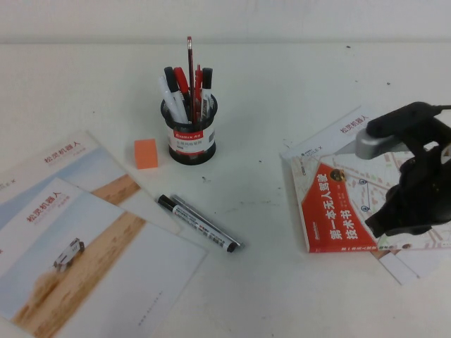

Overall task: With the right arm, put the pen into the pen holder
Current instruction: Pick up the pen on the table

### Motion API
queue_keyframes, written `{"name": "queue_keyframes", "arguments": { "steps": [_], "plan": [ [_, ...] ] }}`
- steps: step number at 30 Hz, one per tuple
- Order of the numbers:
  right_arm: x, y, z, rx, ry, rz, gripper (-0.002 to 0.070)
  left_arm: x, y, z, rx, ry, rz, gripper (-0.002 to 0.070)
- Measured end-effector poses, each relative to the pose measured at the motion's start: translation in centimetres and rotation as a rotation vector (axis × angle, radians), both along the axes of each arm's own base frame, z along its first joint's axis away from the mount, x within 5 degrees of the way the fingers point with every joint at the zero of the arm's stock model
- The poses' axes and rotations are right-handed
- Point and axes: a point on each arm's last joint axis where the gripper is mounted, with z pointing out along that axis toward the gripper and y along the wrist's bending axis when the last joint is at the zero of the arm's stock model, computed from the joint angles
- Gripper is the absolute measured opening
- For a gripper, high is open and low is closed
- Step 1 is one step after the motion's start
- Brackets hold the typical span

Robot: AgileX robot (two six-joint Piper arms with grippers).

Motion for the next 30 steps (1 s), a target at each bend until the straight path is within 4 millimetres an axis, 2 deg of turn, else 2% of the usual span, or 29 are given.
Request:
{"name": "queue_keyframes", "arguments": {
  "steps": [5,8,11,17,19,26,30],
  "plan": [
    [1.6,1.5,-0.8,-0.086,0.097,0.06,-0.0018,0.0,0.0,0.0,0.0,0.0,0.0,-0.0001],
    [2.3,2.6,-0.8,-0.102,0.111,0.088,0.001,0.0,0.0,0.0,0.0,0.0,0.0,-0.0001],
    [3.1,3.7,-0.9,-0.105,0.111,0.109,0.0078,0.0,0.0,0.0,0.0,0.0,0.0,-0.0001],
    [4.8,5.6,-1.1,-0.126,0.153,0.143,0.0284,0.0,0.0,0.0,0.0,0.0,0.0,-0.0001],
    [5.5,6.0,-1.1,-0.13,0.161,0.148,0.0318,0.0,0.0,0.0,0.0,0.0,0.0,-0.0001],
    [8.9,8.1,-2.3,-0.113,0.163,0.18,0.0336,0.0,0.0,0.0,0.0,0.0,0.0,-0.0001],
    [10.1,9.9,-3.3,-0.121,0.152,0.243,0.0337,0.0,0.0,0.0,0.0,0.0,0.0,-0.0001]
  ]
}}
